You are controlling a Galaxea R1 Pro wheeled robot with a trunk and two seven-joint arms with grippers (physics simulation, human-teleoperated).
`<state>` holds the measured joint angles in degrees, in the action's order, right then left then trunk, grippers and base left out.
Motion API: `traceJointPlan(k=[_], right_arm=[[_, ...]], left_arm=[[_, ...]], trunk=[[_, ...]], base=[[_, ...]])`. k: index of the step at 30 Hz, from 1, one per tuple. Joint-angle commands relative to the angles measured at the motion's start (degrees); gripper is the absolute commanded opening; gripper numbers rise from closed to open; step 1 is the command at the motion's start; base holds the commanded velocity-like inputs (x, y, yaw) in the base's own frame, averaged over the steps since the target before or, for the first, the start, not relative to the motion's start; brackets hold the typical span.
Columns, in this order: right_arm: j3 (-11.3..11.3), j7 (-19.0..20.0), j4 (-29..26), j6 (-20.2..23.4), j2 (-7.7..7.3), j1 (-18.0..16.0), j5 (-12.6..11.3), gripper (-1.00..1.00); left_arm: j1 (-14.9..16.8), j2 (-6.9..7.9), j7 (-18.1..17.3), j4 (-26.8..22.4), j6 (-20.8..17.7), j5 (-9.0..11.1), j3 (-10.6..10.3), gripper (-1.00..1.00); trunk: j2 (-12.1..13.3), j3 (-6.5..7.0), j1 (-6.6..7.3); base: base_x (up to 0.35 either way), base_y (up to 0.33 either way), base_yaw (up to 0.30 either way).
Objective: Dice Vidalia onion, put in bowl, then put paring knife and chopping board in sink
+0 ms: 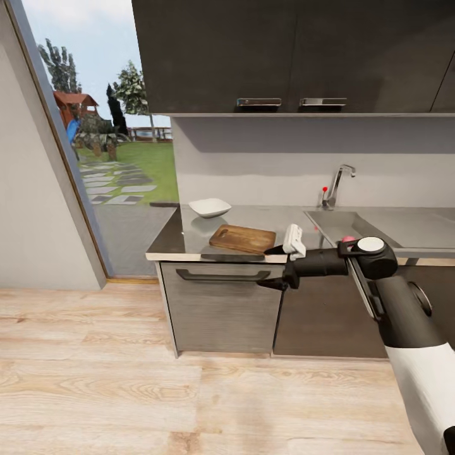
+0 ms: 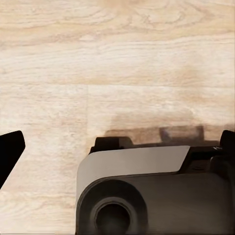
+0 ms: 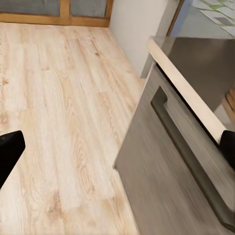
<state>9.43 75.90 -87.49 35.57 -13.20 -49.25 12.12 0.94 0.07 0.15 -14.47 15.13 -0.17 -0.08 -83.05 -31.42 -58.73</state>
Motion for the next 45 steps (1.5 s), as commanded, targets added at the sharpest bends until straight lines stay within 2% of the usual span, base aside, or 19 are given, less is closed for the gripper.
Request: traceJointPlan(k=[1, 7, 12, 16, 19, 21, 24, 27, 38, 41, 42, 45], right_arm=[[0.14, 0.29, -0.08, 0.47, 0.19, -0.06, 0.28, 1.00], [0.82, 0.37, -0.05, 0.34, 0.53, -0.06, 0.28, 1.00], [2.84, 0.39, -0.09, 0.28, 0.78, -0.06, 0.30, 1.00], [4.37, 0.39, -0.06, 0.17, 1.67, -0.06, 0.34, 1.00], [6.69, 0.39, -0.05, 0.13, 2.11, -0.06, 0.36, 1.00], [8.19, 0.39, -0.05, 0.11, 2.31, -0.06, 0.36, 1.00], [8.57, 0.39, -0.05, 0.11, 2.36, -0.06, 0.36, 1.00], [8.71, 0.39, -0.05, 0.10, 2.38, -0.06, 0.36, 1.00], [9.17, 0.47, 0.04, 0.03, 2.42, -0.06, 0.28, 1.00], [10.63, 0.46, 0.04, 0.07, 2.42, -0.06, 0.28, 1.00], [11.52, 0.42, 0.08, 0.09, 2.42, -0.06, 0.28, 1.00], [12.21, 0.09, 0.12, 0.52, 2.70, -0.09, 0.51, 1.00]], left_arm=[[0.03, 0.01, 0.02, 0.19, 0.18, -0.02, 0.05, 1.00], [0.03, 0.02, 0.11, 0.47, 0.16, 0.21, 0.26, 1.00], [0.03, 0.02, 0.16, 1.33, 0.16, 0.53, 0.62, 1.00], [0.03, 0.38, 0.26, 1.51, 0.16, 0.76, 0.74, 1.00], [0.03, 0.75, 0.28, 1.54, 0.16, 2.00, 1.26, 1.00], [0.03, 0.86, 0.23, 1.54, 0.13, 4.05, 3.61, 1.00], [0.03, 0.93, 0.21, 1.55, 0.05, 4.69, 5.22, 1.00], [0.03, 0.97, 0.21, 1.55, -0.06, 4.97, 5.95, 1.00], [0.03, 1.23, 0.22, 1.55, -0.12, 6.08, 6.23, 1.00], [0.03, 1.56, 0.23, 1.55, -0.11, 6.81, 6.29, 1.00], [0.03, 1.67, 0.22, 1.55, -0.11, 7.44, 6.30, 1.00], [0.03, 1.75, 0.21, 1.53, -0.10, 9.15, 6.27, 1.00]], trunk=[[-0.03, -0.06, 0.00], [-0.03, -0.06, 0.00], [-0.03, -0.06, 0.00], [-0.03, -0.06, 0.00], [-0.03, -0.06, 0.00], [-0.03, -0.06, 0.00], [-0.03, -0.06, 0.00], [-0.03, -0.06, 0.00], [-0.03, -0.06, 0.00], [-0.03, -0.06, 0.00], [-0.03, -0.06, 0.00], [-0.03, -0.06, 0.00]], base=[[0.000, 0.000, 0.000], [0.000, -0.039, 0.000], [0.000, -0.170, 0.000], [0.000, -0.213, 0.000], [0.031, -0.243, 0.000], [0.067, -0.264, 0.000], [0.087, -0.273, 0.000], [0.132, -0.278, 0.000], [0.207, -0.266, 0.000], [0.232, -0.244, 0.000], [0.239, -0.236, 0.000], [0.241, -0.227, 0.000]])
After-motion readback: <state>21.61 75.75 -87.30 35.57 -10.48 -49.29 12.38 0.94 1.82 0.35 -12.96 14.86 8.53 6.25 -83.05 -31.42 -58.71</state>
